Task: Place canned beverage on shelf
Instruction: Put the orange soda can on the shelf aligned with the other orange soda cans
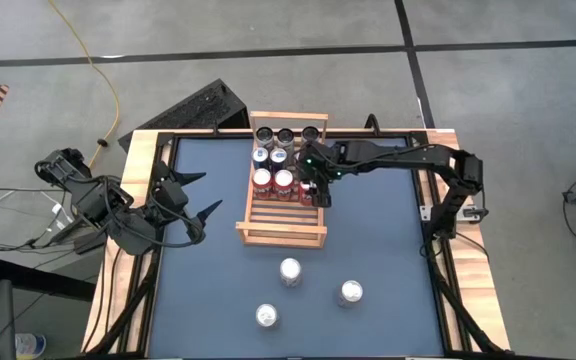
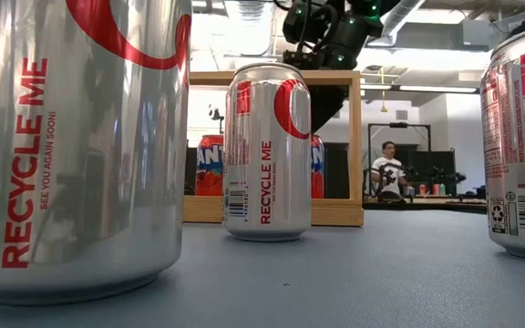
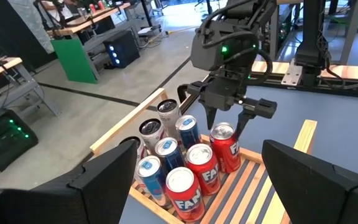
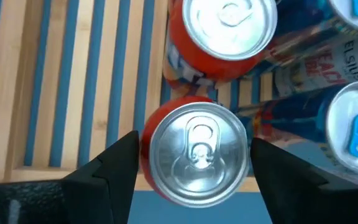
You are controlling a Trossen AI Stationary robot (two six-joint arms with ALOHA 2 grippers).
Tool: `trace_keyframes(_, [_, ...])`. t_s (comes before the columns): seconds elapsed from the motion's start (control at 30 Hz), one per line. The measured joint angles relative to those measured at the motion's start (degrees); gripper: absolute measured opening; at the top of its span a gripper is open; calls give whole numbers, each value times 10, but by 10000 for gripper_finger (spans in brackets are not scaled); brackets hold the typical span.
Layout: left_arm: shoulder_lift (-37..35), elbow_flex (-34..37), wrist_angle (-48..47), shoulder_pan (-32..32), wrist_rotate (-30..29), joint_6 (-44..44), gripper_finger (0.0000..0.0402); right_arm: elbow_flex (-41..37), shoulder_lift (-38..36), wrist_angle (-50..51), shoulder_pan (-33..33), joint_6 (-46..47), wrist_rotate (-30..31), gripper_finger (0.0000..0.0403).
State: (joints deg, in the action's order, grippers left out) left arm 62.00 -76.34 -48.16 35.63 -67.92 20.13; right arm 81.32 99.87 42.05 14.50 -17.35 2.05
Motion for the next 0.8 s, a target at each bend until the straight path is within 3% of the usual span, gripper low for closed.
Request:
trace_keyframes(0.33, [0,0,0,0,0,-2,334,0,0,8,0,5,9,326])
trace_keyframes(0.8, [0,0,0,0,0,-2,334,0,33,8,-2,-7,21,315])
